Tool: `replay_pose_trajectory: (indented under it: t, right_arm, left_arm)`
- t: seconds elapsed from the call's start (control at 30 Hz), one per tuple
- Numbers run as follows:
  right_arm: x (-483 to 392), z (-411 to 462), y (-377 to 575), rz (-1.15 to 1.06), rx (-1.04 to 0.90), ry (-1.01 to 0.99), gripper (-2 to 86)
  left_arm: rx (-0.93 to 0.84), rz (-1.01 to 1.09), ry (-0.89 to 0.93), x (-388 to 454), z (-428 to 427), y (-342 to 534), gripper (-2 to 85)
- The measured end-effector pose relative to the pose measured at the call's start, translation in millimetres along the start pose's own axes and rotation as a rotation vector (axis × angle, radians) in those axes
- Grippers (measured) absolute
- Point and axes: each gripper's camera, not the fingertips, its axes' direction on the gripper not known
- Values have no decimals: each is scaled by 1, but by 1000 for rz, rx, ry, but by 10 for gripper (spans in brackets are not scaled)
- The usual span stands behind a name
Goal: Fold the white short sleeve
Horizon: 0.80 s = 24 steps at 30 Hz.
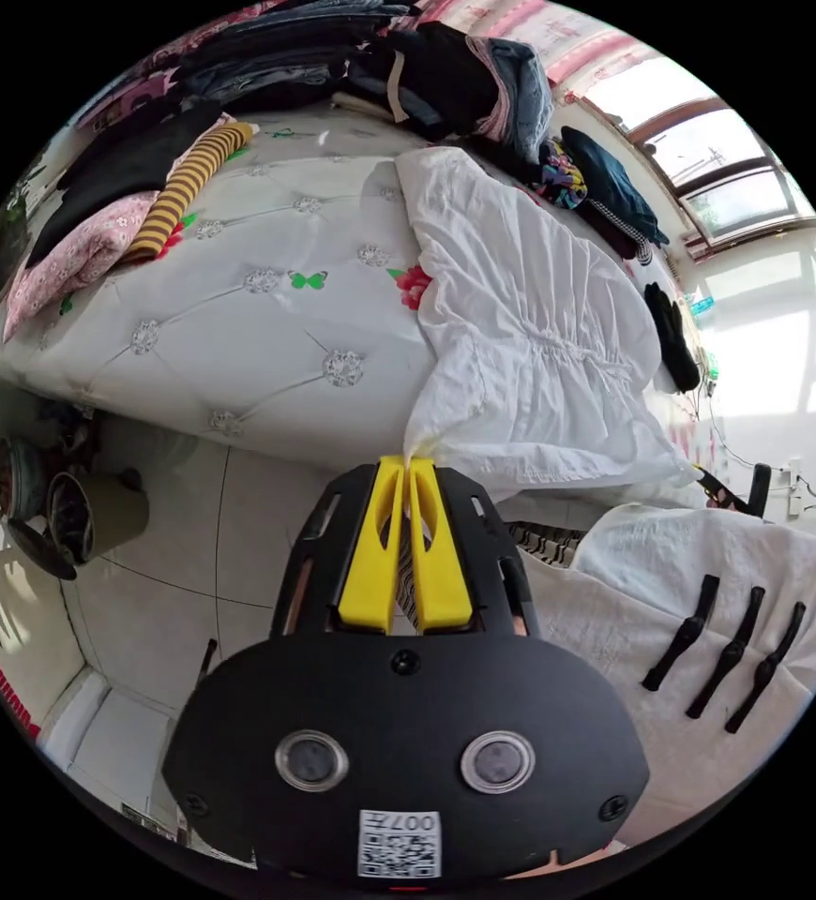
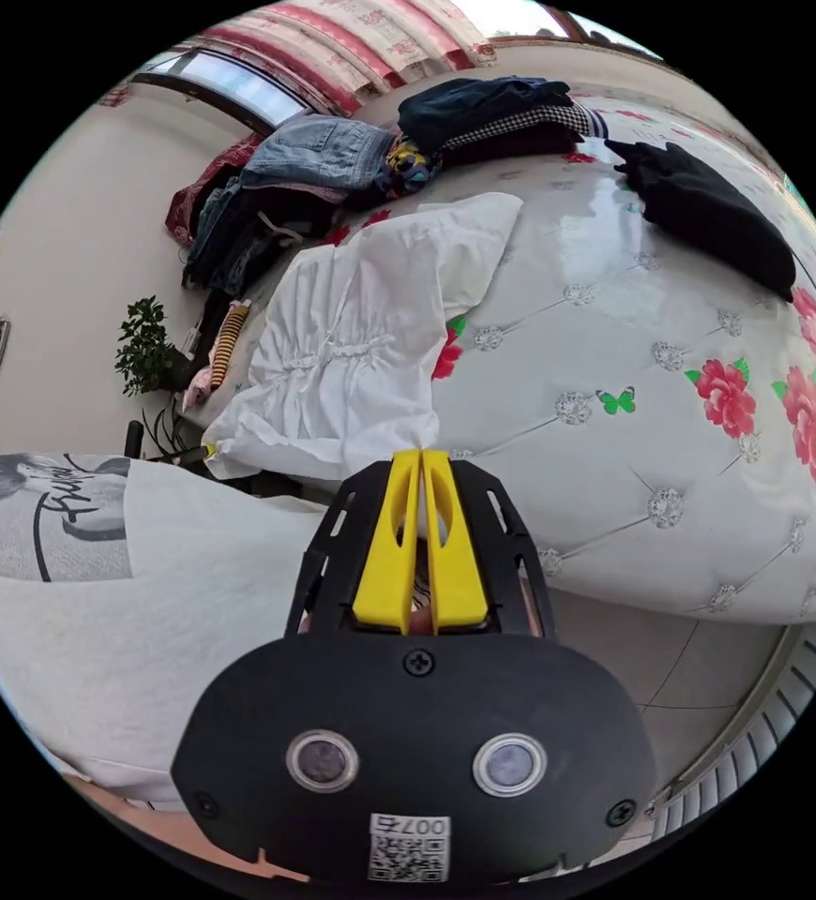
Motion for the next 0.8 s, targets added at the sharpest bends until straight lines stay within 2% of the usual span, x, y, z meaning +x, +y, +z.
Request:
replay_pose_trajectory:
  t: [0.13,0.2,0.37,0.5,0.67,0.8]
  right_arm:
    - [16,-17,-3,20,134,-59,18]
    - [42,-30,-11,122,263,-127,25]
    - [102,-9,-39,377,418,-287,38]
    - [126,38,-77,494,395,-299,51]
    - [118,89,-128,439,270,-245,43]
    - [102,109,-154,370,241,-220,13]
  left_arm:
    - [-1,-75,21,-9,3,6,19]
    - [35,-145,54,-18,-3,10,45]
    - [121,-231,82,-27,-20,14,46]
    - [112,-270,85,-24,-21,16,28]
    - [101,-338,111,-21,-17,23,3]
    - [100,-366,101,-18,-20,27,-6]
